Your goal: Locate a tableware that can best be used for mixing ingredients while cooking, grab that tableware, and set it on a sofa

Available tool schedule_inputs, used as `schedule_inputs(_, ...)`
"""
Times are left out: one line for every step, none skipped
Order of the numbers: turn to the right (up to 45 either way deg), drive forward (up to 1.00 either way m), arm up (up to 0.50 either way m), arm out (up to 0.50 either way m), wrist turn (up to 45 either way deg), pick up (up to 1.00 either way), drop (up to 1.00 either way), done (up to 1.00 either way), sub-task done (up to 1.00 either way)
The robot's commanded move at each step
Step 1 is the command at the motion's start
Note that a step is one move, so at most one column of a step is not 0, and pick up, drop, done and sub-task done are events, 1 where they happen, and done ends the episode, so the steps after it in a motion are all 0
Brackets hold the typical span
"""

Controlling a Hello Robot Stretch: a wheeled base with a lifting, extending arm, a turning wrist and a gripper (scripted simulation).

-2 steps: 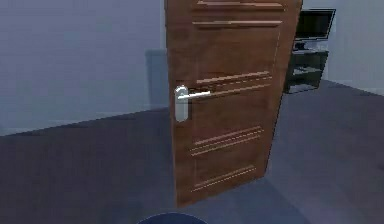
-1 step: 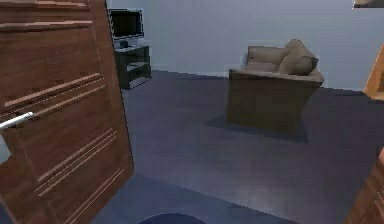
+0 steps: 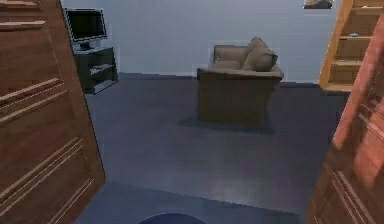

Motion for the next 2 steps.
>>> schedule_inputs(0.0,1.00,0.00,0.00,0.0,0.00,0.00,0.00,0.00)
schedule_inputs(0.0,0.60,0.00,0.00,0.0,0.00,0.00,0.00,0.00)
